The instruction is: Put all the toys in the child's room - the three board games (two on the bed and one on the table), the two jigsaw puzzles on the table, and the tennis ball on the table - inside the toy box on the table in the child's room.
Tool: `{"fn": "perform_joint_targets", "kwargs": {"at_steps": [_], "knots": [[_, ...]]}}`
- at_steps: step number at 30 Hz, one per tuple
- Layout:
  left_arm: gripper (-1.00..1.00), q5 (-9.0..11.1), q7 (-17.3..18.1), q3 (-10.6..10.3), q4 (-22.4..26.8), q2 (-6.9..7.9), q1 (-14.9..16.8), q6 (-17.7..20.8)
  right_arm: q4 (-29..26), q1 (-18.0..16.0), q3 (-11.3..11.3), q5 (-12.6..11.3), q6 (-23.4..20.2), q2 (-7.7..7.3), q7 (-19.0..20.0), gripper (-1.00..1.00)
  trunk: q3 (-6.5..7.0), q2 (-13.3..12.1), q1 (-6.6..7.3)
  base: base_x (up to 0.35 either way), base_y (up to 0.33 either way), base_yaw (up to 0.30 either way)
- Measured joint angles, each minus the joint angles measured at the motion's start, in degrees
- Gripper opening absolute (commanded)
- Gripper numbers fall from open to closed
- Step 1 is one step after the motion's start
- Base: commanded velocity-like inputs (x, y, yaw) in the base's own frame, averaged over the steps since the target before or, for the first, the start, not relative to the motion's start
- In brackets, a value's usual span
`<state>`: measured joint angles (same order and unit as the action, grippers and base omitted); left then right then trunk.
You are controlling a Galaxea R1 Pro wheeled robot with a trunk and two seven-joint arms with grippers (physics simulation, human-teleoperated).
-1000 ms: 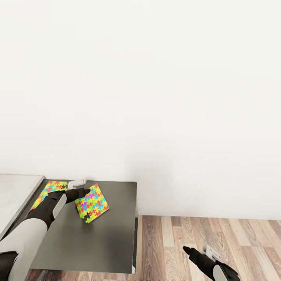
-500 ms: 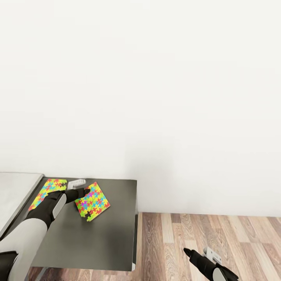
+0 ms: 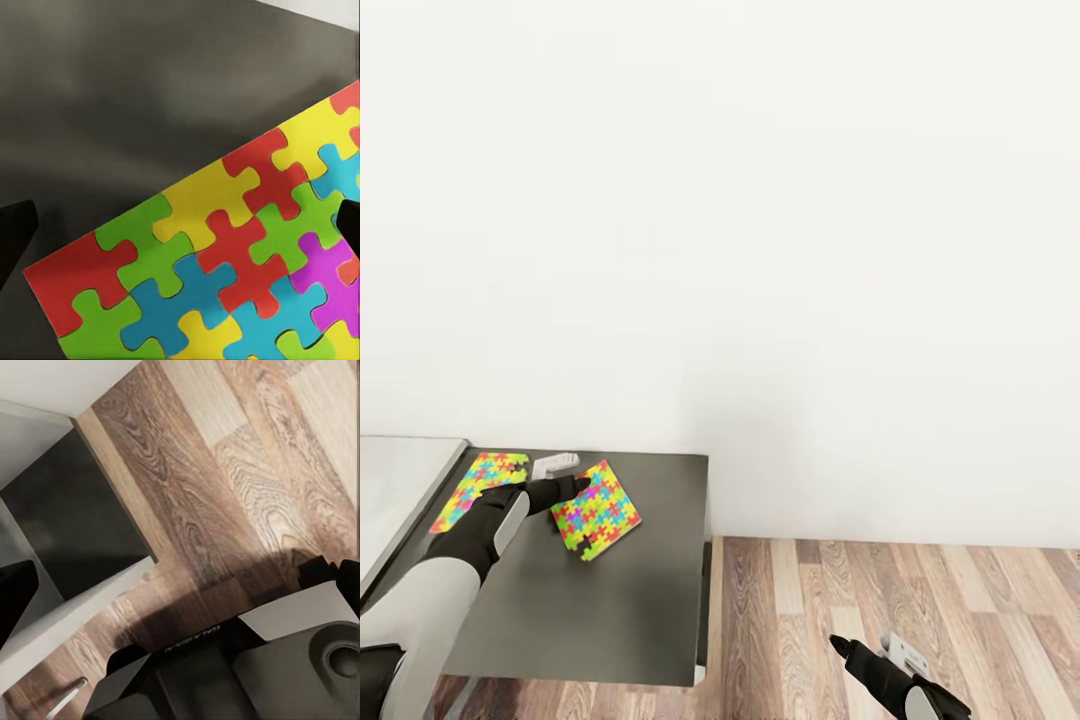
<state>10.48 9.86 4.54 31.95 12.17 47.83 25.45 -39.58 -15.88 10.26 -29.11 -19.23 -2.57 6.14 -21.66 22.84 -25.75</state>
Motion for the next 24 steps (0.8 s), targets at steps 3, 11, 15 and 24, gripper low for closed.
{"fn": "perform_joint_targets", "kwargs": {"at_steps": [3,11,15,24], "knots": [[1.0,0.0,0.0,0.0,0.1,0.0,0.0,0.0,0.0,0.0,0.0,0.0,0.0,0.0,0.0,1.0,-0.06,0.0,0.0,-0.008,-0.021,0.0],[1.0,-0.1,0.0,0.0,0.2,0.01,0.0,0.0,0.0,0.0,0.0,0.0,0.0,0.0,0.0,1.0,-0.08,0.0,0.01,-0.001,-0.124,0.0],[1.0,-0.1,-0.1,0.0,0.2,0.01,0.0,0.0,0.0,0.0,0.0,0.0,0.0,0.0,0.0,1.0,-0.08,0.0,0.01,0.0,-0.031,0.0],[1.0,0.0,0.0,0.0,0.1,0.0,0.0,0.0,0.0,0.0,0.0,0.0,-0.1,-0.05,0.0,1.0,-0.08,0.0,0.01,0.0,-0.034,0.0]]}}
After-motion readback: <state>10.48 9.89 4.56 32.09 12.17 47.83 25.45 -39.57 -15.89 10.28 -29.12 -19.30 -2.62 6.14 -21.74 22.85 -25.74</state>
